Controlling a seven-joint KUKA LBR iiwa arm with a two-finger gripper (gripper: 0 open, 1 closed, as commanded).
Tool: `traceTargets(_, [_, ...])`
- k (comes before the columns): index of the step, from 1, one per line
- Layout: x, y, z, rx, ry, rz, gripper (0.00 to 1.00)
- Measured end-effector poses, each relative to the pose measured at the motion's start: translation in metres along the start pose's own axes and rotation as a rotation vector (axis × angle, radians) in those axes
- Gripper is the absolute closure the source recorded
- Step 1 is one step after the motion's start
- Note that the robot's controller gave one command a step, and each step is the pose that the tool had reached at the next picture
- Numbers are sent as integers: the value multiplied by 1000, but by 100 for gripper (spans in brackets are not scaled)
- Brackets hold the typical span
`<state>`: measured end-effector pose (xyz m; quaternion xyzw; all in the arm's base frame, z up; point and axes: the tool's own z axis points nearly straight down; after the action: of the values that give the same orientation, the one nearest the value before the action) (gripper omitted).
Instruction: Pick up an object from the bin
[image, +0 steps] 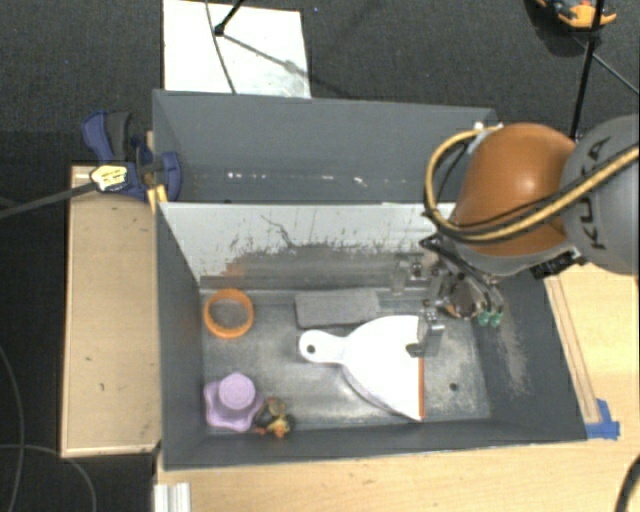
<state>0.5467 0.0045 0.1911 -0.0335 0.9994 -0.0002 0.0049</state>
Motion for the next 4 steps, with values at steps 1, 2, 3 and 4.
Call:
traceTargets(1, [-21,21,59,0,1,-77,0])
traceTargets(2, [-24,32,95,-2,9,-208,0])
traceTargets(3, [-23,33,110,-2,7,-281,0])
traceTargets(4, [-21,26,115,-2,-9,-436,100])
